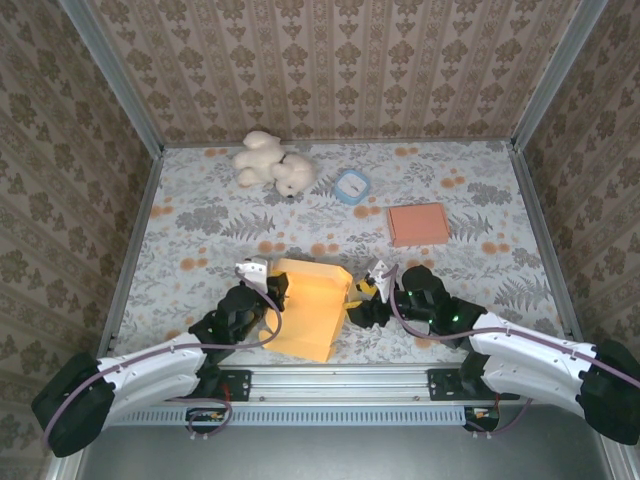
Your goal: Fold the paper box
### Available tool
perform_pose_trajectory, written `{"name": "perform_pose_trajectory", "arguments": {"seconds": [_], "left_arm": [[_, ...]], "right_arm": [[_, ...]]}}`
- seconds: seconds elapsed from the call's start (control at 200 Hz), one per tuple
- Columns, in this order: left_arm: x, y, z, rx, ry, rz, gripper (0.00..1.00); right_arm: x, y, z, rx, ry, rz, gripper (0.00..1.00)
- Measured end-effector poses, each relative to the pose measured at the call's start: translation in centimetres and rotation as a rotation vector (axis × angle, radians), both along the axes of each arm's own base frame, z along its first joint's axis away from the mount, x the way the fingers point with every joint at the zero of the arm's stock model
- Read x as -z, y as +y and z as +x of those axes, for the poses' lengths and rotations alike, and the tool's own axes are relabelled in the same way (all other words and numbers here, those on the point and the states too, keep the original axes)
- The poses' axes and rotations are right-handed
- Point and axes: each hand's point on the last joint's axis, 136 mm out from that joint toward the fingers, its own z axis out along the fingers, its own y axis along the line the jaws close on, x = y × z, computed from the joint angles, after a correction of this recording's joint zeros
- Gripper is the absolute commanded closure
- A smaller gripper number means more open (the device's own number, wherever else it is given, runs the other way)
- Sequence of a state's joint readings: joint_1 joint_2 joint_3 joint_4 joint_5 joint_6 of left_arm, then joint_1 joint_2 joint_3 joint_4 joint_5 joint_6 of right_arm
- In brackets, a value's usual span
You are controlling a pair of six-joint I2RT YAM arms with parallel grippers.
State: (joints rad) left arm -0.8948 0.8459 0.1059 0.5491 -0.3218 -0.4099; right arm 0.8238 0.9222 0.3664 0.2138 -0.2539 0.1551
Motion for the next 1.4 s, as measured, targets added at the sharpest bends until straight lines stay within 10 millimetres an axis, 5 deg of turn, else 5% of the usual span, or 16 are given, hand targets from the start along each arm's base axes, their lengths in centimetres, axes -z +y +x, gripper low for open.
{"name": "perform_pose_trajectory", "arguments": {"seconds": [0.555,0.885,1.4], "left_arm": [[-0.2,2.1,0.6,-0.057,-0.002,0.0,0.91],[-1.3,2.3,-0.1,-0.027,-0.03,-0.045,0.91],[-1.0,2.1,-0.4,-0.005,-0.016,-0.039,0.92]], "right_arm": [[-3.7,-1.3,-2.1,-0.06,-0.12,0.04,0.27],[-1.1,-0.9,-1.4,-0.067,-0.092,-0.049,0.28],[-0.7,-0.2,-0.8,-0.081,-0.085,-0.085,0.3]]}}
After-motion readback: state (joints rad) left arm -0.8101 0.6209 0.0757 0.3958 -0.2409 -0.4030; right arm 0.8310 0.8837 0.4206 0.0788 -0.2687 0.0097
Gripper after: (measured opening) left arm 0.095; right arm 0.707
